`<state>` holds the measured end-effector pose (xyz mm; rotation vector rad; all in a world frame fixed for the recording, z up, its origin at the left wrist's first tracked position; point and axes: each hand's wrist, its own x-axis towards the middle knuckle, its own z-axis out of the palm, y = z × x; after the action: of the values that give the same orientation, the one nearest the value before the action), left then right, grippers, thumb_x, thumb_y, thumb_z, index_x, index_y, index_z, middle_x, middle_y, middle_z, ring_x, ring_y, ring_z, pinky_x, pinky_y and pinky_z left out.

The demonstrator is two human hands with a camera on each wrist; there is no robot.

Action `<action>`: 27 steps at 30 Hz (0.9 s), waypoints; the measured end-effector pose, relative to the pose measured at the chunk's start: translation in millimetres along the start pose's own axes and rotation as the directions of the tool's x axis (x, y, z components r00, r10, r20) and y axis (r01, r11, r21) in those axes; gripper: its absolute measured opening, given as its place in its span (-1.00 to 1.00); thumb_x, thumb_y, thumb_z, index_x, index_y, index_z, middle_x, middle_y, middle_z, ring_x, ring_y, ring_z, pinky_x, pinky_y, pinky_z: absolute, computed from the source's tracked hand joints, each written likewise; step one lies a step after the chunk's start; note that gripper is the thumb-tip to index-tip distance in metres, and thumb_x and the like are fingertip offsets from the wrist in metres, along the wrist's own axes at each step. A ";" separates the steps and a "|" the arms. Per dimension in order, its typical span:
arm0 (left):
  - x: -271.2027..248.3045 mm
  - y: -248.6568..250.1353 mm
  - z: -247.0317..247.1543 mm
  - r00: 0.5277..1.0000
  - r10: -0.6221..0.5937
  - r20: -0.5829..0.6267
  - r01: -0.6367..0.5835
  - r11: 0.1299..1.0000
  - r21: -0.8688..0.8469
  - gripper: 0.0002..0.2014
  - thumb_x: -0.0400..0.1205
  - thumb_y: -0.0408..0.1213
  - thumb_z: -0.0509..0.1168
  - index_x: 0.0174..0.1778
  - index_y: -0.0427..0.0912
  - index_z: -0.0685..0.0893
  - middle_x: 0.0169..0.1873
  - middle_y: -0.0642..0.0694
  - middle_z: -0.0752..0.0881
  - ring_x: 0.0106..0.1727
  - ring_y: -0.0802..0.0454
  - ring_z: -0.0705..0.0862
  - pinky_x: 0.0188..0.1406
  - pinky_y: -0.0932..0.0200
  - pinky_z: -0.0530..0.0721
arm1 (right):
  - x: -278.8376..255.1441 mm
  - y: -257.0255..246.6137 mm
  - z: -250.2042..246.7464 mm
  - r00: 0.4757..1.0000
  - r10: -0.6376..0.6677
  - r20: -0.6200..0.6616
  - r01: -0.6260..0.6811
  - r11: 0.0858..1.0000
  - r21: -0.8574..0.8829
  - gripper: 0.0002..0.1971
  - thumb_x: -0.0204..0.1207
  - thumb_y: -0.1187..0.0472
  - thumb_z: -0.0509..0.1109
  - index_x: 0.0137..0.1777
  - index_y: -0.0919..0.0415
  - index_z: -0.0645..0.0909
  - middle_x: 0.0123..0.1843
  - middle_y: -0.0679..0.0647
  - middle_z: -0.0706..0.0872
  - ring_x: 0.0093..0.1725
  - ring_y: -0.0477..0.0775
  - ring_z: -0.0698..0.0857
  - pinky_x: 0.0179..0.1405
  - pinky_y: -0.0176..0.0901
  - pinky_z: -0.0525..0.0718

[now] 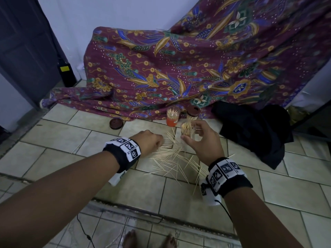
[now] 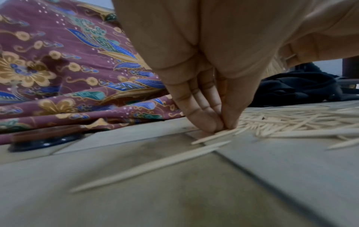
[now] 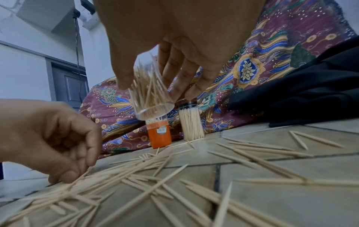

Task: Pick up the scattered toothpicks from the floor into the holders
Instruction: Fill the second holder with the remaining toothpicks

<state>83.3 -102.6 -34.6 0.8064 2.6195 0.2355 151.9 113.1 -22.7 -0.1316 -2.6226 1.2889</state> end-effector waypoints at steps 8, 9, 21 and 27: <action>19.6 -7.0 -5.3 0.979 0.187 0.081 -0.194 0.977 0.086 -0.13 0.48 0.32 0.34 0.63 -0.03 0.26 0.62 -0.05 0.28 0.60 -0.06 0.27 0.58 0.02 0.28 | -4.4 8.1 -7.3 0.999 0.032 -0.031 -0.032 0.999 -0.020 -0.54 0.37 -0.02 0.63 0.22 -0.09 0.55 0.10 -0.25 0.69 0.08 -0.22 0.65 0.09 -0.28 0.61; 22.3 -6.1 -6.0 0.969 0.206 0.137 -0.223 0.967 0.123 0.01 0.41 0.40 0.35 0.67 -0.06 0.15 0.67 -0.06 0.16 0.65 -0.05 0.17 0.63 0.02 0.18 | -5.0 8.7 -7.7 0.999 0.037 -0.031 -0.038 0.999 -0.027 -0.53 0.37 -0.02 0.63 0.23 -0.08 0.54 0.09 -0.25 0.69 0.08 -0.22 0.64 0.09 -0.27 0.61; 37.2 16.7 -11.7 0.924 0.236 0.300 -0.330 0.889 0.317 0.36 0.08 0.59 0.38 0.68 -0.12 0.03 0.66 -0.11 0.11 0.62 -0.13 0.21 0.61 -0.06 0.25 | -3.6 12.5 -12.5 0.997 0.059 -0.050 -0.061 0.997 -0.037 -0.55 0.36 -0.02 0.64 0.19 -0.10 0.54 0.02 -0.33 0.64 -0.03 -0.51 0.55 -0.11 -0.62 0.44; 18.1 16.9 -4.8 0.940 0.262 0.217 -0.312 0.919 0.240 0.14 0.19 0.50 0.42 0.57 -0.09 0.26 0.42 -0.07 0.41 0.39 -0.03 0.41 0.38 0.06 0.48 | -2.8 15.5 -14.2 0.995 0.071 -0.070 -0.073 0.997 -0.026 -0.54 0.36 0.00 0.65 0.20 -0.08 0.55 0.03 -0.31 0.64 -0.05 -0.45 0.57 -0.08 -0.57 0.48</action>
<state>76.1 -78.7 -31.4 1.2487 2.3830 -0.1192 157.6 133.1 -26.9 -0.2728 -2.6007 1.2466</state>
